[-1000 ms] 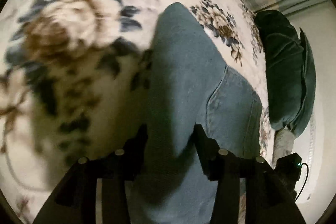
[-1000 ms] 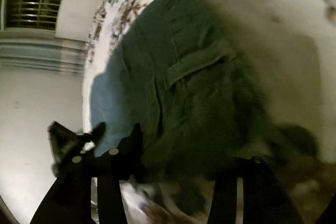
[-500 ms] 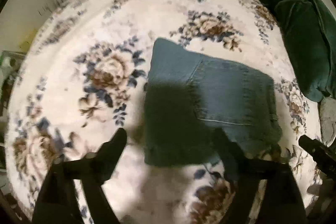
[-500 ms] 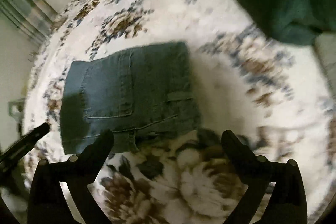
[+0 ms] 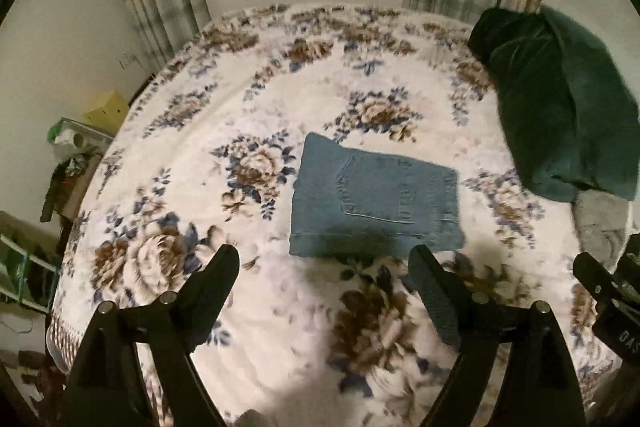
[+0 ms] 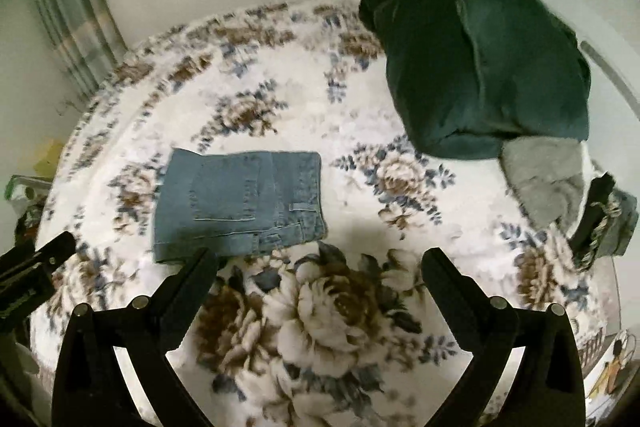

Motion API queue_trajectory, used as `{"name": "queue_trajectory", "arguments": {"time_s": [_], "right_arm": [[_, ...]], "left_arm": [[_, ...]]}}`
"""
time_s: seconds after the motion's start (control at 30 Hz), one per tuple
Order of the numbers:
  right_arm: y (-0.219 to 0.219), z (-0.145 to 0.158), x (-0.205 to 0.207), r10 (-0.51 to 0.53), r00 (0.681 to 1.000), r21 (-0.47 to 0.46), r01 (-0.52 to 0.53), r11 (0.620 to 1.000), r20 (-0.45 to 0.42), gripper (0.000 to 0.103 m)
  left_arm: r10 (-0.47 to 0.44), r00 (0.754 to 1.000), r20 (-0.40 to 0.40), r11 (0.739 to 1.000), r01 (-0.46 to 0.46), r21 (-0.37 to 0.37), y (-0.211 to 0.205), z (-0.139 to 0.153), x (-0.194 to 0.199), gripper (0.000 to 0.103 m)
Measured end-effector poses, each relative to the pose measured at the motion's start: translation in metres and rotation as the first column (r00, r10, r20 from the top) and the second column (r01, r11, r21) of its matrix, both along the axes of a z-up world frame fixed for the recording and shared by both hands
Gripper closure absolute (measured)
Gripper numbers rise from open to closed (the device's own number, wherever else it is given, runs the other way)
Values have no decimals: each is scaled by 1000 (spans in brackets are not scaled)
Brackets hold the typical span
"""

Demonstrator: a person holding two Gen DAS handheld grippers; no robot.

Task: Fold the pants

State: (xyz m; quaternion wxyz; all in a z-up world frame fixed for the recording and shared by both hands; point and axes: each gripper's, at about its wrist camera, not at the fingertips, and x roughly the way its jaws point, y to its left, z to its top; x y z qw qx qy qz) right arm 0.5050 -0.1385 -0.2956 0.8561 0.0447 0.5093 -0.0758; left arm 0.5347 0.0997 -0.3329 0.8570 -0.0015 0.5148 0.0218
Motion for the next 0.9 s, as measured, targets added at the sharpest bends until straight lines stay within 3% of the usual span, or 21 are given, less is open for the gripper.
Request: {"name": "queue_trajectory", "arguments": {"time_s": [0.3,0.47,0.67,0.9], "right_arm": [[-4,137,-115,63,989,-11,-62,998,135,0],[-11,202,-177,95,975,-4,-96,995,203,0],[-15,262,-233,123,959,-11,-124,992,254,0],[-7,315,-275,144,943,-45,-137,990,299,0]], "left_arm": [[6,989,147,1000,-9,18,-21,125,-110,17],[22,977,214,1000,-25,13,-27,179,-160,17],[40,967,251,999,-39,-7,-27,220,-204,16],[41,960,276,999,-39,-12,-23,247,-229,17]]}}
